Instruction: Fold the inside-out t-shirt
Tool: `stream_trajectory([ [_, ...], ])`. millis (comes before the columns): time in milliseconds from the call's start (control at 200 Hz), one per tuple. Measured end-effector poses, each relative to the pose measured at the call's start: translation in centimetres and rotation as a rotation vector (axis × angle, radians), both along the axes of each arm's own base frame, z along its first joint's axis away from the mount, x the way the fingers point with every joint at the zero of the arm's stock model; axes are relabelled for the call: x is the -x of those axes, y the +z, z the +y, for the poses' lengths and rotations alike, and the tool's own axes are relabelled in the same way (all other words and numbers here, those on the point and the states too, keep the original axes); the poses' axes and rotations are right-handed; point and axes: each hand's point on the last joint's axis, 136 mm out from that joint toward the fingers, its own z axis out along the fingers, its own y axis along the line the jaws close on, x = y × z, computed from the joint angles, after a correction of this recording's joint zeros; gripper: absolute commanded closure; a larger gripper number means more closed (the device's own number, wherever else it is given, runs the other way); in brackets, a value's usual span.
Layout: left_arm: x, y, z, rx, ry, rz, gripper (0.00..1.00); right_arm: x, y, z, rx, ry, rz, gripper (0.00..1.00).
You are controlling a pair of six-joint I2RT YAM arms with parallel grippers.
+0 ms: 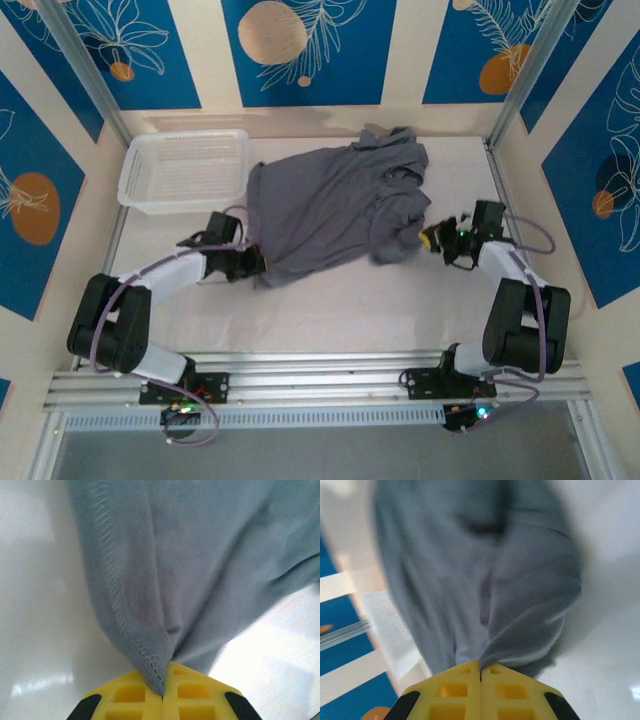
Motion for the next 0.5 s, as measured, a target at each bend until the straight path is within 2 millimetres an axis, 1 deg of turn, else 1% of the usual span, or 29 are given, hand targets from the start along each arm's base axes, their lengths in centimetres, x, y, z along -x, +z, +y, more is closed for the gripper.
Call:
stream_trajectory([
  [35, 0.6, -0.5, -0.2, -0.003, -0.014, 0.008, 1.0, 0.5, -0.9, 0.1, -0.002, 0.001, 0.023, 1.0],
  [75, 0.6, -0.6, -0.6, 0.001, -0.025, -0.006, 1.0, 0.5, -1.2, 0.1, 0.0, 0.003, 0.024, 1.0],
  [185, -0.2, -0.6, -0.7, -0.002, -0.022, -0.061, 1.0, -0.2, -0.9, 0.0, 0.022, 0.004, -0.007, 1.0],
  [285, -0.7, -0.7, 0.0, -0.037, 0.001, -0.088, 1.0, 0.2, -0.6, -0.3, 0.05, -0.014, -0.001, 1.0],
  [325, -0.9, -0.4, 0.4, -0.058, 0.015, -0.103, 1.0, 0.7, 0.0, -0.4, 0.065, -0.027, -0.004, 1.0],
  [390, -1.1, 0.7, 1.5, -0.099, 0.043, -0.144, 1.0, 1.9, 1.8, -0.8, 0.1, -0.071, -0.036, 1.0],
  [450, -1.3, 2.2, 2.5, -0.131, 0.071, -0.194, 0.99, 3.8, 3.9, -1.0, 0.131, -0.128, -0.086, 1.0],
  [500, -1.4, 3.6, 3.6, -0.157, 0.103, -0.24, 0.97, 5.9, 5.5, -1.2, 0.16, -0.182, -0.137, 0.99],
])
